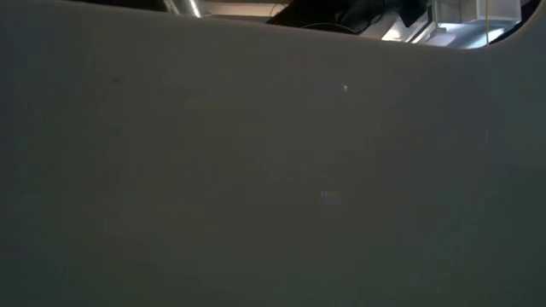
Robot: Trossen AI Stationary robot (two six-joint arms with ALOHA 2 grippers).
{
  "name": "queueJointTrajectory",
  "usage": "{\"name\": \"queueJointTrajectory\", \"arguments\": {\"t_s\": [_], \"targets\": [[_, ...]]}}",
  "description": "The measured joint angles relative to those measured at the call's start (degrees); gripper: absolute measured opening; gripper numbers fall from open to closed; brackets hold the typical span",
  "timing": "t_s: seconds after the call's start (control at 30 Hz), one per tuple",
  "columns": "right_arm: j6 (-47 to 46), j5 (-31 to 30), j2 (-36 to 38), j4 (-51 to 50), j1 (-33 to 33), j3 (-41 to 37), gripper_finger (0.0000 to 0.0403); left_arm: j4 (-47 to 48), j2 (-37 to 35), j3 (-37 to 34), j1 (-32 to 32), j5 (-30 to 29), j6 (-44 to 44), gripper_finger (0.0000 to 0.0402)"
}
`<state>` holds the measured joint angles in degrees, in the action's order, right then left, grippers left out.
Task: Sort spices by type
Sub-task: Put the yellow seasoning bottle into the top white bin
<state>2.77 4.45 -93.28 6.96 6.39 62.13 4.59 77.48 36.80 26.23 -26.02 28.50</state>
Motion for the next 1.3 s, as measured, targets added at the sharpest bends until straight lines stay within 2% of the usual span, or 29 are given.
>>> {"name": "queueJointTrajectory", "arguments": {"t_s": [0.17,0.3,0.47,0.67,0.77,1.03,1.3], "targets": [[-2.9,3.6,-3.5,3.7,0.0,0.0,0.0315,4.3,-0.3,0.0,3.7,-5.7,2.8,0.0310],[-4.9,6.4,-6.9,8.6,0.3,0.0,0.0337,3.9,-0.2,-0.9,6.2,-7.3,4.0,0.0310],[-4.9,6.3,-10.4,15.7,1.6,0.0,0.0336,2.5,-0.2,-4.5,6.9,-7.4,6.7,0.0310],[-4.0,-2.5,-13.9,21.6,1.8,0.0,0.0331,-5.7,-0.2,-9.0,5.8,-7.7,6.4,0.0310],[-4.0,-4.2,-15.8,22.9,1.7,0.4,0.0331,-7.8,-0.1,-10.0,4.9,-7.8,5.7,0.0310],[-3.8,-3.8,-19.0,23.3,1.9,2.5,0.0331,-8.3,-0.1,-11.2,3.2,-7.8,5.4,0.0310],[-3.8,-3.9,-19.9,23.5,1.9,3.5,0.0331,-10.9,-0.1,-11.2,3.2,-7.8,1.3,0.0310]]}}
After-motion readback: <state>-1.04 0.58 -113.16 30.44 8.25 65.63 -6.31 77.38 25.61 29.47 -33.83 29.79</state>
